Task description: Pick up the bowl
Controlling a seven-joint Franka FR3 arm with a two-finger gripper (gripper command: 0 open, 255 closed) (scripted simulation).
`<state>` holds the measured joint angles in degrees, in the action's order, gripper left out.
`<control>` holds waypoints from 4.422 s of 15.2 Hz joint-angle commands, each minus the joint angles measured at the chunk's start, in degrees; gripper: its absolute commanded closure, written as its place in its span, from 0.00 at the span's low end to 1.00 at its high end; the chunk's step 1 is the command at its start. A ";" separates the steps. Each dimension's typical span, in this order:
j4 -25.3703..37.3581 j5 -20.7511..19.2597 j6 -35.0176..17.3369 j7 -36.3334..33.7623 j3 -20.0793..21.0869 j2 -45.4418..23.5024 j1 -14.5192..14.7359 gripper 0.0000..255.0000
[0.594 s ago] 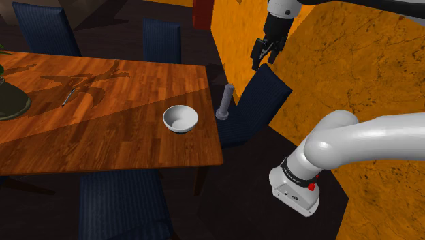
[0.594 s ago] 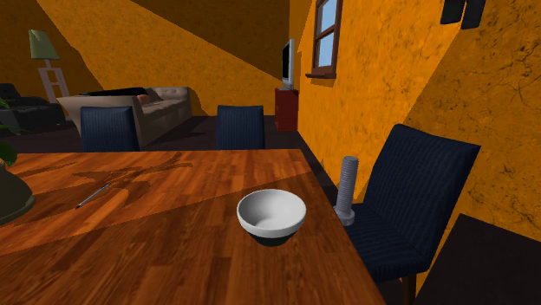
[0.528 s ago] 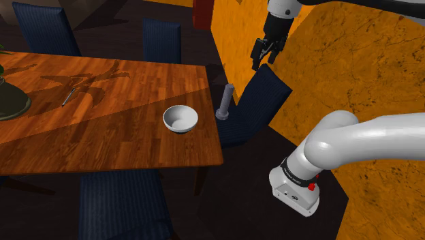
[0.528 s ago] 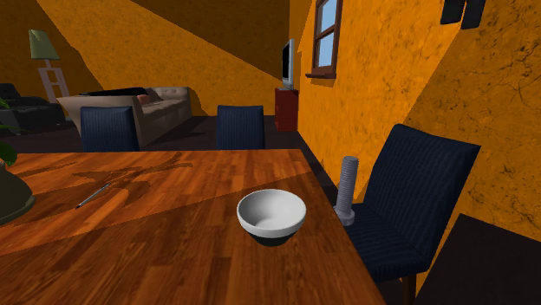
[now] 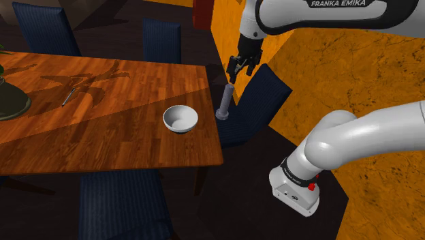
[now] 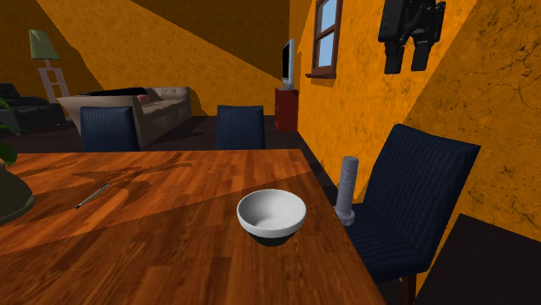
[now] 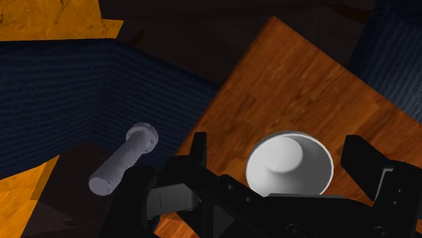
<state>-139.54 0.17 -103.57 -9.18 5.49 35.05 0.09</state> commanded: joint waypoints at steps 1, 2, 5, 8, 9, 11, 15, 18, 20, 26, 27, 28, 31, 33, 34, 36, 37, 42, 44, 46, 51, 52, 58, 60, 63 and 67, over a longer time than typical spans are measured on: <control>0.06 0.27 -3.68 -1.80 1.49 -3.59 0.30 0.00; 0.04 0.29 -5.43 -2.63 2.16 -5.31 0.39 0.00; 0.49 0.03 -10.51 -5.22 4.13 -10.84 0.60 0.00; 1.69 -0.83 -15.24 -8.04 6.01 -16.85 0.69 0.00; 2.26 -1.27 -16.72 -9.04 6.60 -18.94 0.70 0.00; 3.64 -2.40 -19.49 -11.16 7.72 -23.24 0.70 0.00; 7.39 -5.68 -24.20 -15.81 9.49 -32.19 0.89 0.00; 11.05 -8.85 -26.88 -19.53 10.15 -39.10 1.45 0.00; 13.89 -11.10 -28.25 -21.98 10.20 -43.75 2.14 0.00; 24.25 -17.12 -30.46 -28.16 8.90 -57.58 5.39 0.00; 26.25 -17.90 -30.59 -28.95 8.55 -59.87 6.05 0.00; 28.32 -18.61 -30.65 -29.66 8.18 -62.16 6.72 0.00; 35.07 -20.32 -30.45 -31.36 7.07 -69.06 8.74 0.00; 38.96 -20.94 -30.11 -31.99 6.47 -72.73 9.82 0.00; 39.05 -21.12 -30.57 -32.14 6.32 -73.30 9.92 0.00; 39.26 -21.47 -31.49 -32.46 6.02 -74.44 10.12 0.00; 39.38 -21.65 -31.94 -32.62 5.88 -75.02 10.21 0.00; 39.93 -22.27 -33.49 -33.17 5.34 -77.15 10.58 0.00; 39.68 -22.29 -33.62 -33.23 5.34 -77.03 10.57 1.00; 39.65 -22.29 -33.62 -33.21 5.34 -77.00 10.56 1.00; 39.61 -22.29 -33.62 -33.22 5.35 -76.96 10.56 1.00; 39.94 -22.27 -33.49 -33.17 5.34 -77.16 10.58 1.00; 39.10 -21.22 -30.84 -32.24 6.24 -73.62 9.97 1.00; 38.93 -20.85 -29.91 -31.91 6.52 -72.50 9.78 1.00; 38.76 -20.29 -28.47 -31.41 6.94 -70.86 9.51 1.00; 38.72 -19.53 -26.48 -30.74 7.46 -68.76 9.18 1.00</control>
<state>-100.82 -19.52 -130.50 -40.02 12.83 -34.18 9.31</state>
